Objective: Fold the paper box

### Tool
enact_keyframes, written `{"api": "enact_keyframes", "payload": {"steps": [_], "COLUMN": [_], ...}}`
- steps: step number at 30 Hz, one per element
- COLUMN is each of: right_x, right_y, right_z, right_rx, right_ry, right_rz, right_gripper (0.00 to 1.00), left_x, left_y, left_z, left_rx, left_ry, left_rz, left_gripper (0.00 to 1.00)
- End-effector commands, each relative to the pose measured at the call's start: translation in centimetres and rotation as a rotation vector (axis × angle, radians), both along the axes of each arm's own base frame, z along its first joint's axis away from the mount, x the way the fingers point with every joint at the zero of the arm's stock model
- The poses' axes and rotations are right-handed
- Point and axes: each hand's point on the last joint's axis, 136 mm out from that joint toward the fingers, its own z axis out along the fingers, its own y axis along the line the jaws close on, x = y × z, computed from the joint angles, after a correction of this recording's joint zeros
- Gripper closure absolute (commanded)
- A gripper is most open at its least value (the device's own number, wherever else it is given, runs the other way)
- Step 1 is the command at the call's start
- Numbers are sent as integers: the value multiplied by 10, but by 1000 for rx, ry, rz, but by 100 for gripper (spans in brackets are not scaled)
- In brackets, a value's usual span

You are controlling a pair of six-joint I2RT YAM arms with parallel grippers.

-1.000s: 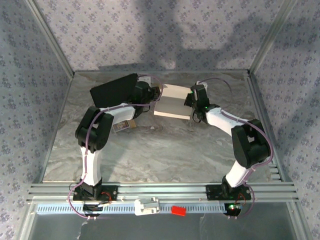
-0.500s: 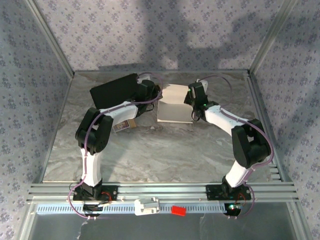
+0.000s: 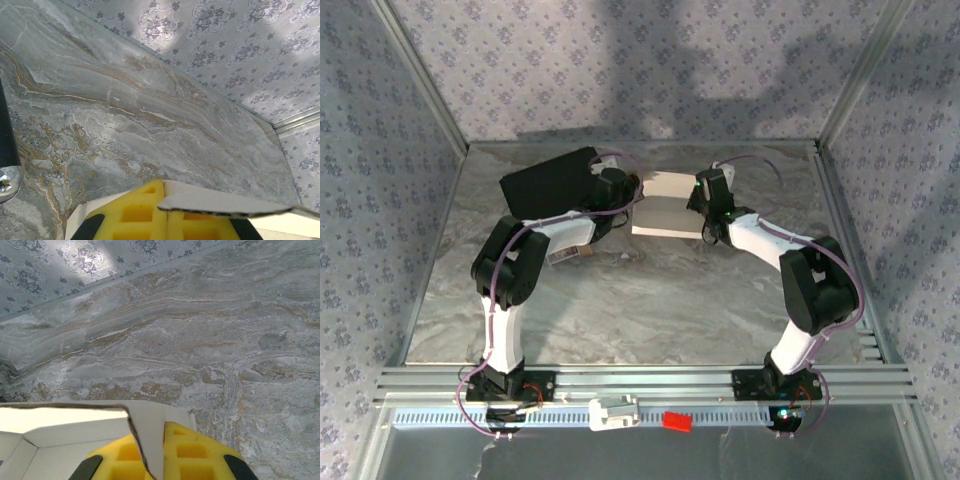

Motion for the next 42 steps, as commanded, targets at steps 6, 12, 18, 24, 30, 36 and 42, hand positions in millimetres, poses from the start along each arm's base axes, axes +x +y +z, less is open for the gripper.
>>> {"api": "enact_keyframes", "payload": {"steps": [6,12,18,24,30,36,42], "right_x": [-14,-25,-33,-48,-63,-70,-79], "right_y": [17,11,10,-7,-9,-9,-8], "right_z": [-25,-38,-45,-46,-40,-14,6], "right_rx": [33,15,3,3,115,223,266], "right_ry": [75,106,139,289,378,368,381], "right_rz": [48,52,59,-46,-78,-100,-117], "right_gripper": [100,100,100,98,78,49,38], "left_x": [-28,-49,-56,-61,-64,-65,-66], "left_y": [-28,-24,-20,-15,-10,-10,-14], "left_z": [-18,-42,-50,-60,-71,-74,-73], "left_rx": [-62,-46,-29,60,127,159,173], "left_ry": [49,79,98,115,135,135,128], "left_rz": [-101,-135,-135,-145,-135,-138,-141], "left_gripper": [100,100,100,100,100,100,100]}}
